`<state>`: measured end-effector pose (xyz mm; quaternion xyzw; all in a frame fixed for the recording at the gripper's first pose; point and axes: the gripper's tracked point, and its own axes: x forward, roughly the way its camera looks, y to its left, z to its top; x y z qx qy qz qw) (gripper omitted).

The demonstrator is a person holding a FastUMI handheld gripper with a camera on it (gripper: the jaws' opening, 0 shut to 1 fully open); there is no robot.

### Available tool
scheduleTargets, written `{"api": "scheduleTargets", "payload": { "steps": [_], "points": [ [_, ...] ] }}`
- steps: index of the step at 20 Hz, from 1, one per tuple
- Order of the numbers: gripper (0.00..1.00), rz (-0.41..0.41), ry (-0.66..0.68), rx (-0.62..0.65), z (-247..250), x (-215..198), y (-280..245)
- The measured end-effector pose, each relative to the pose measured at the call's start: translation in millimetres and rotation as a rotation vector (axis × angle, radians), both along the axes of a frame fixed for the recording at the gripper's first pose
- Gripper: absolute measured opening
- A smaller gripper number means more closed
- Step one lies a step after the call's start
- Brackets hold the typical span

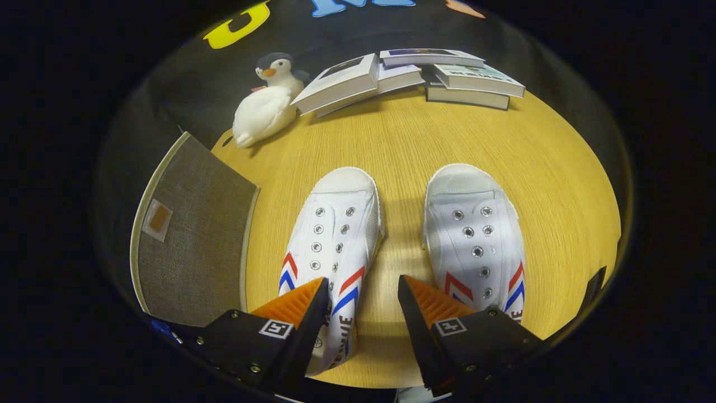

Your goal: Open the storage box then place both shoes into the box .Put the left shoe in first, then the right shoe, with the right side of both shoes facing outward in a uniform manner.

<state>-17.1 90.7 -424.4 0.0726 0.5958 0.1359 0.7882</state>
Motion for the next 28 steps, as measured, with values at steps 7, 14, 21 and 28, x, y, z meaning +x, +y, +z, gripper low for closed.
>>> {"api": "scheduleTargets", "payload": {
  "steps": [7,14,21,28],
  "points": [
    [0.67,-0.043,0.036,0.065,-0.8,-2.5,13.9],
    [0.09,-0.088,0.050,0.064,5.3,-2.8,12.3],
    [0.00,-0.152,0.033,0.157,29.7,5.2,21.9],
    [0.00,-0.165,-0.018,0.250,90.8,21.6,42.2]
  ]
}}
